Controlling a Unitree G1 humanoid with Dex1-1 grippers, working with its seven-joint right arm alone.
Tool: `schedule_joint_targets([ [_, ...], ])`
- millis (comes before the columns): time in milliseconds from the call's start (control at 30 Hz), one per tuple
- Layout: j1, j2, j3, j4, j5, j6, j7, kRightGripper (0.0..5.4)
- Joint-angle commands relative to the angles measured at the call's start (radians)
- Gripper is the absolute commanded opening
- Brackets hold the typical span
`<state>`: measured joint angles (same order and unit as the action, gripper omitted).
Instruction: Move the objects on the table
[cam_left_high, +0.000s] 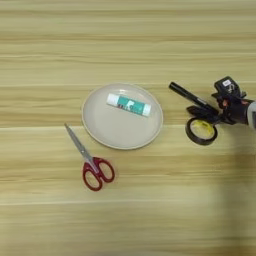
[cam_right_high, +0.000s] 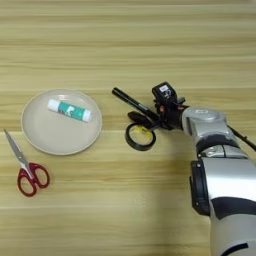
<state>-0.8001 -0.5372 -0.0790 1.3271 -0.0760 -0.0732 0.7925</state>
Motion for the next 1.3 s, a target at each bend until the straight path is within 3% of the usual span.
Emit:
schedule_joint_targets([
  [33,-0.090,-0.047,-0.006,-0.041,0.002,-0.004,-0.024,5.38],
  [500,-0.090,-0.046,-0.004,-0.038,-0.001,-0.003,-0.025,5.38],
  [1300,-0.077,-0.046,-0.007,-0.030,-0.010,0.009,-0.019,2.24],
])
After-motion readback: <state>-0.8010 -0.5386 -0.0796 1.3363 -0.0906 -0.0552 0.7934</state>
